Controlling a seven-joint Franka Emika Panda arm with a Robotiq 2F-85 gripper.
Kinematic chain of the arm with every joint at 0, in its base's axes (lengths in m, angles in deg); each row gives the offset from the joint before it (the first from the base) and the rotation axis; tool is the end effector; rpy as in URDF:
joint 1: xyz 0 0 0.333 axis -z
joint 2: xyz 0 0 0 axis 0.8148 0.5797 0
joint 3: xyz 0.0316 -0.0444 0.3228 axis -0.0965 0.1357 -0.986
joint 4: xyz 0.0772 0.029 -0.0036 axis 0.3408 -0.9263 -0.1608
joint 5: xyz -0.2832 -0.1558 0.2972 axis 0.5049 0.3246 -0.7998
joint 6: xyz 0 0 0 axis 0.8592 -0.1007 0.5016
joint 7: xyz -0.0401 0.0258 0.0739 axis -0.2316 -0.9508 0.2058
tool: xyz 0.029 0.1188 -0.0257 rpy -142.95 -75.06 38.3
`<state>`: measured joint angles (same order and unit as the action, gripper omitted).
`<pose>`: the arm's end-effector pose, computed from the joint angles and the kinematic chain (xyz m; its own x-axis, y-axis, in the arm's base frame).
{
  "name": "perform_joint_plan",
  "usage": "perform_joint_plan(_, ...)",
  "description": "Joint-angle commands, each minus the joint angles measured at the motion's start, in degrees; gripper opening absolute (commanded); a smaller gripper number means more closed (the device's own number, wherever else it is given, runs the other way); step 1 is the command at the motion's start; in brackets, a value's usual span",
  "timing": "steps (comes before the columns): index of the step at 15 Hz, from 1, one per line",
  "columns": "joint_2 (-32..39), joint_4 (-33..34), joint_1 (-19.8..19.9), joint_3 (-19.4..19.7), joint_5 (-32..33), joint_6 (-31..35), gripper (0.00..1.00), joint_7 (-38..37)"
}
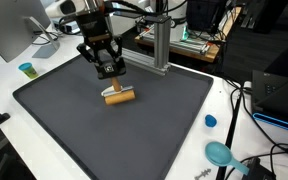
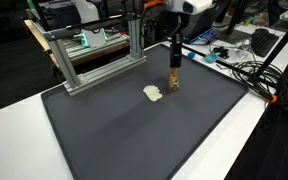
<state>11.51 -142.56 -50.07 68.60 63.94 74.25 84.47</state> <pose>0.6885 0.0247 0.3085 0.7517 0.6444 0.1402 0.6574 -0.7490 -0.0824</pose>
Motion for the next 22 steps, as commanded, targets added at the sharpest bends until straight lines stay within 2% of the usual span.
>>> perform_joint_plan(1, -13.6, -11.6, 0.0, 2.5, 0.2, 2.3, 0.22, -8.5)
perform_joint_plan(6, -29.2, -21.5, -0.5, 6.1, 3.2, 2.1, 0.22, -21.5)
perform_joint_plan(7, -21.0, -14.4, -1.1, 6.1, 1.5, 0.3, 0.22, -16.6)
perform_joint_plan(8, -23.3, -15.8, -1.3, 6.6, 1.7, 0.1, 0.47, -17.2)
perform_joint_plan(10, -23.5, -15.9, -1.4, 6.7, 1.7, -0.1, 0.47, -17.1)
perform_joint_plan(11, -23.1, -18.0, -1.6, 6.4, 2.7, 1.9, 0.22, -19.8)
perform_joint_plan(12, -24.0, -20.6, -1.4, 6.6, 3.4, 3.2, 0.22, -22.3)
perform_joint_plan(16, -28.9, -30.1, 0.0, 8.8, 0.6, 3.9, 0.22, -22.0)
perform_joint_plan(19, -35.8, -37.4, 1.1, 11.8, -1.2, 4.8, 0.22, -22.3)
perform_joint_plan(22, -43.7, -43.1, 0.0, 13.5, -3.9, 5.3, 0.22, -23.5)
